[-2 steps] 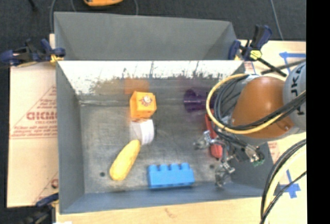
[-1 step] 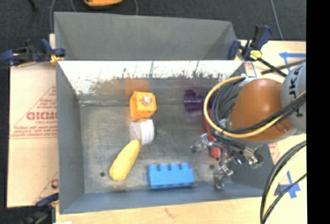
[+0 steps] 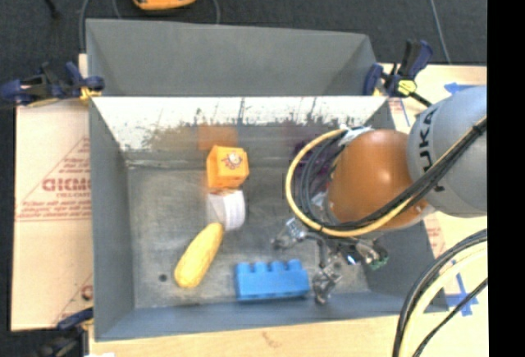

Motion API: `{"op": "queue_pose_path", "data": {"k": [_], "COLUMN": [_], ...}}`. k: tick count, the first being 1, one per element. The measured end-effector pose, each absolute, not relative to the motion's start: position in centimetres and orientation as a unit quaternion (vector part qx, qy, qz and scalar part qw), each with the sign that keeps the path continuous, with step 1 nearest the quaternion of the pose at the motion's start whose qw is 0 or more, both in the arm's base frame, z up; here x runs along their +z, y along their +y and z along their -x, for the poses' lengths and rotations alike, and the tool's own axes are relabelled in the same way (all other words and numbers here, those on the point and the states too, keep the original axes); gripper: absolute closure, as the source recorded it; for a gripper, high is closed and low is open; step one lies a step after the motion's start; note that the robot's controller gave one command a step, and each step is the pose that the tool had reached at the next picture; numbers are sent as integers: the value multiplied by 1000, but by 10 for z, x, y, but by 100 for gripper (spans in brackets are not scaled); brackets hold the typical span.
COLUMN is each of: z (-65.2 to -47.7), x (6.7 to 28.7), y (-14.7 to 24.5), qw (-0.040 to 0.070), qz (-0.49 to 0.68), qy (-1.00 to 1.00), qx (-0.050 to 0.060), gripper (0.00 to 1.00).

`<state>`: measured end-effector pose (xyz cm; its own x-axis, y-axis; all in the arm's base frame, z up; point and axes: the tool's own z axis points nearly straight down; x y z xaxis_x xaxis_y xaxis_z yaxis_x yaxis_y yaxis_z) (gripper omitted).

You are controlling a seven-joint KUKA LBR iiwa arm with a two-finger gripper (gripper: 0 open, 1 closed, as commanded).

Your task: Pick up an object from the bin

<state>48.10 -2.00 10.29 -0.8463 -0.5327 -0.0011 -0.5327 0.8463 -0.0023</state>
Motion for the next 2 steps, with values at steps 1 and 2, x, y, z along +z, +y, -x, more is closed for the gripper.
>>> {"op": "queue_pose_path", "data": {"k": [1,2], "z": [-484,-482], "x": [91,77], "y": [7,-10], "qw": [5,14], "qz": [297,492], "qy": [955,870], "qx": [1,-5], "gripper": [0,100]}}
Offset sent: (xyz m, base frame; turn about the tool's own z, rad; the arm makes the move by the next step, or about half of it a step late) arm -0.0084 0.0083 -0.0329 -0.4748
